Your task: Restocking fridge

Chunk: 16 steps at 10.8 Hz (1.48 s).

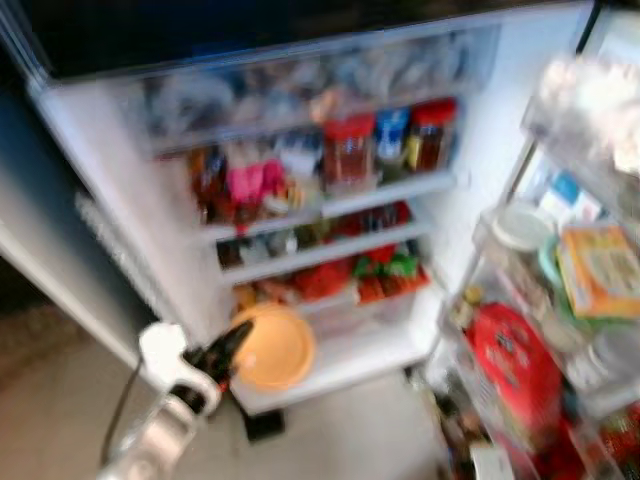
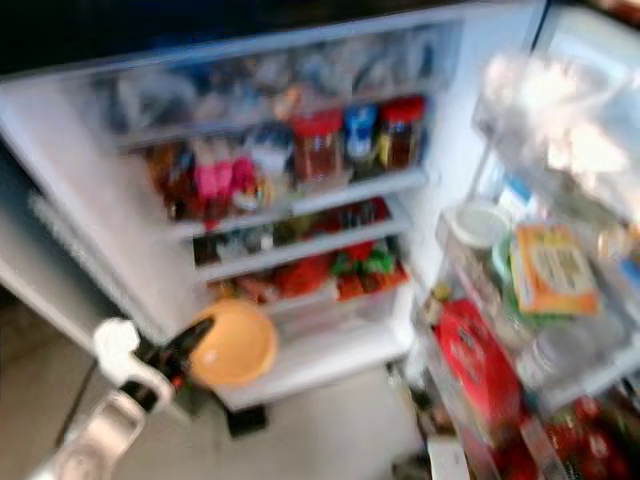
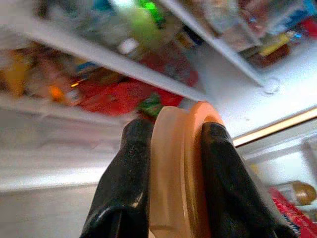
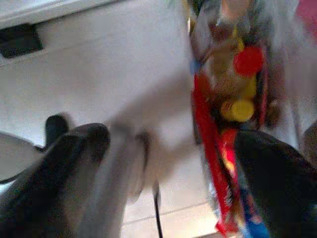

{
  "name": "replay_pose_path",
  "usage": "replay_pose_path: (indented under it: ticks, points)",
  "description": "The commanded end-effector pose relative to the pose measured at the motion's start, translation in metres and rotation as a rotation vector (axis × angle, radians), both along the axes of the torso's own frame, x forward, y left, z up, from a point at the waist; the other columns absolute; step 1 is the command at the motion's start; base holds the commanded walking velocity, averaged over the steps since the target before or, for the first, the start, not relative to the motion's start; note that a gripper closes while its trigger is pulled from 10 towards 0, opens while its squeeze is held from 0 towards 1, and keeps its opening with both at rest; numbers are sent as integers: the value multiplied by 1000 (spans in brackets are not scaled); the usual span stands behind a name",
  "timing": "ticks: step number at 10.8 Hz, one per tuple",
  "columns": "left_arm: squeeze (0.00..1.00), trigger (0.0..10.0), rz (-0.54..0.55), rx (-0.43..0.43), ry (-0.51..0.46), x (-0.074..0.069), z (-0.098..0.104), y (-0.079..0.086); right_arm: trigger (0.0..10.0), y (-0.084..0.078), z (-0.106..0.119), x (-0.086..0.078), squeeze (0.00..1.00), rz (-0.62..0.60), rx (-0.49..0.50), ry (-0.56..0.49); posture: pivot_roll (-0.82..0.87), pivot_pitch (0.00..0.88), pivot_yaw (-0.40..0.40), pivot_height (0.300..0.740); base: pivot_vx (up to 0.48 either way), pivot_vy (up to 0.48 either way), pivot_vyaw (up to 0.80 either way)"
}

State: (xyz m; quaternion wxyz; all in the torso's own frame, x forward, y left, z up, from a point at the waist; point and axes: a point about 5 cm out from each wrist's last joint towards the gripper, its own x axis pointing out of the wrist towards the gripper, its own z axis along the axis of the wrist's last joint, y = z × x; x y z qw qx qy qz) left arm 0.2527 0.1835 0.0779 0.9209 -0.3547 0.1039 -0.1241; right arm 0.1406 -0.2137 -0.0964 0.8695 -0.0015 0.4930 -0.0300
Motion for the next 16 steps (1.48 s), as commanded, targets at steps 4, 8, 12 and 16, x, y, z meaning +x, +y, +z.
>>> replay_pose_path:
  ticks: [4, 8, 12, 16]
  points:
    - [0, 10000, -2, 4, 1, 2, 2, -1, 10000, -6, -2, -9, 0, -17, -7, 28, -88, 89, 44, 740, 313, 0, 0]
    - [0, 10000, 31, -14, 12, 2, 0, 1, 10000, -7, -2, -9, 0, -12, -1, 27, -93, 98, 40, 740, 0, 0, 0]
    - [0, 10000, 50, -30, 10, 3, -1, 2, 10000, -6, -1, -8, 0, 16, 9, 26, -94, 100, 37, 740, 0, 0, 0]
    - [0, 10000, 53, -32, 8, 5, -1, 1, 10000, -6, -1, -8, 0, 35, 12, 28, -96, 102, 35, 705, 0, 0, 0]
